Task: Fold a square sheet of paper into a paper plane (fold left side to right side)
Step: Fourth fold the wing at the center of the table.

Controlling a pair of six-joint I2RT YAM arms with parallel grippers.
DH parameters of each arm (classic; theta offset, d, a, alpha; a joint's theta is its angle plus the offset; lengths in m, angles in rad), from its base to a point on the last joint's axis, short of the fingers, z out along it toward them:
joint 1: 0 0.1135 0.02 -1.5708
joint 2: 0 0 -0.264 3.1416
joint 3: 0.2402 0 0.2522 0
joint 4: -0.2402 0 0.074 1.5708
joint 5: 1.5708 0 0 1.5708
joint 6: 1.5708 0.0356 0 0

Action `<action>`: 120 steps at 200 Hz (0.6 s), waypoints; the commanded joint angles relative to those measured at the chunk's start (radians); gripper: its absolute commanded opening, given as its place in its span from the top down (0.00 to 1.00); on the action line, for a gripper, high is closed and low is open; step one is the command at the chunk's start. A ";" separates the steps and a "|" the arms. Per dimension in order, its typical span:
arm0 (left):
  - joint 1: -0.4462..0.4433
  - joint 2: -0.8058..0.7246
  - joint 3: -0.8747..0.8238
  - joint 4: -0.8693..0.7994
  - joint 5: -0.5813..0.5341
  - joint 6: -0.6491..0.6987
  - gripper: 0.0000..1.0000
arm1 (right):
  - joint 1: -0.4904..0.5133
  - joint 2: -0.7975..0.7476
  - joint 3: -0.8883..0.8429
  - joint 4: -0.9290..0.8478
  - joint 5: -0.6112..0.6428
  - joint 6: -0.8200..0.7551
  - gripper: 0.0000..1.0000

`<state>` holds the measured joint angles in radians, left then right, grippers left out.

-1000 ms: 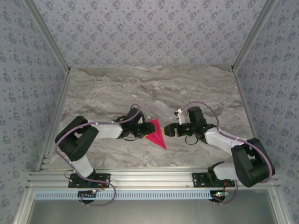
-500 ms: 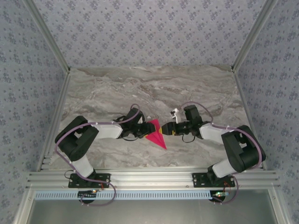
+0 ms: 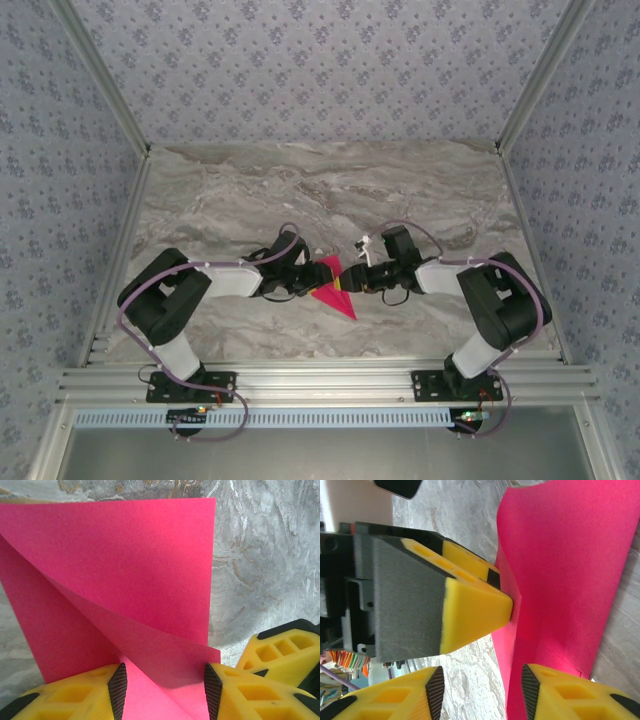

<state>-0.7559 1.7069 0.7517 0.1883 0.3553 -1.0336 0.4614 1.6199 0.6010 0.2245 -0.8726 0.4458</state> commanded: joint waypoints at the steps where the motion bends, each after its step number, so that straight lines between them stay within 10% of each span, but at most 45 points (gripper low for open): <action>1: -0.010 -0.016 -0.011 -0.022 -0.018 0.014 0.53 | 0.008 0.028 0.021 0.008 -0.007 0.000 0.55; 120: -0.009 -0.020 -0.008 -0.030 -0.019 0.016 0.53 | 0.025 0.063 0.043 -0.053 0.027 -0.037 0.90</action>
<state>-0.7597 1.7039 0.7517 0.1860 0.3511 -1.0328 0.4786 1.6707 0.6220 0.2089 -0.8616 0.4305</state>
